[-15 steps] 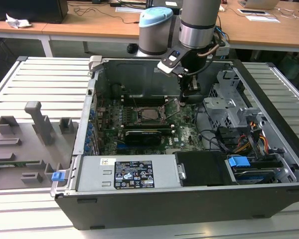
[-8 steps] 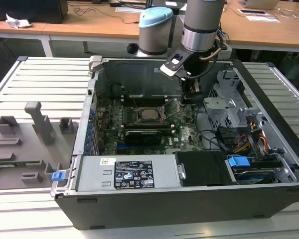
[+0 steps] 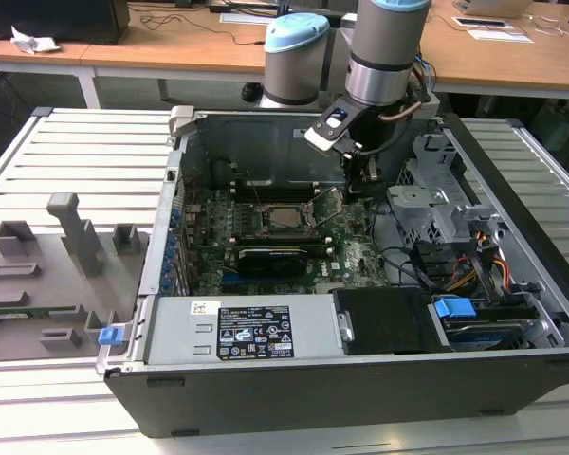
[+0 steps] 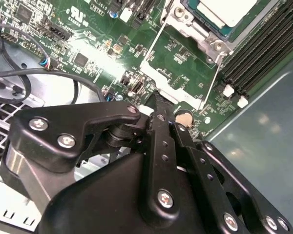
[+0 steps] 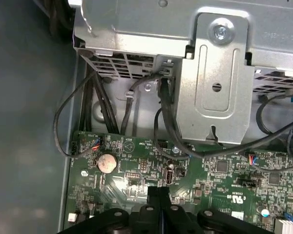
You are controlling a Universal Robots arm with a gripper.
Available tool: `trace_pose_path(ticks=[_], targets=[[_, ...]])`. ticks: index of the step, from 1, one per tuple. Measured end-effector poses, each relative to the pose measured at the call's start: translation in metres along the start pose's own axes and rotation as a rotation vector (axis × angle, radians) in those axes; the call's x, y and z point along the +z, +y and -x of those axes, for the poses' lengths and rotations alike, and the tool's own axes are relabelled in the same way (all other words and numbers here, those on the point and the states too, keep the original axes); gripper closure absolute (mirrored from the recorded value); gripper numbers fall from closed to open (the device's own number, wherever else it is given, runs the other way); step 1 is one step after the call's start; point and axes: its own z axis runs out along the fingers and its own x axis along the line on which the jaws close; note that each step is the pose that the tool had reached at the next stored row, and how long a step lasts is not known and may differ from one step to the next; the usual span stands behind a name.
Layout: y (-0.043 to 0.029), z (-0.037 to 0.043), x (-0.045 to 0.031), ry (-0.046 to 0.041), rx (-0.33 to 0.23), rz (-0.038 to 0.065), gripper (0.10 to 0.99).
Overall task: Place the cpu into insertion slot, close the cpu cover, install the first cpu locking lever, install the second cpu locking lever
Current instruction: 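Close the cpu cover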
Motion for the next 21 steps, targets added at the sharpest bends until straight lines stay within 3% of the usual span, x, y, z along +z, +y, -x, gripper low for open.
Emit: trace_pose_path(ticks=[6, 21], targets=[[-0.0013, -0.0001, -0.0029, 0.0036, 0.0, -0.031, 0.98], [-0.0149, -0.0014, -0.0031, 0.0036, 0.0, -0.032, 0.98]])
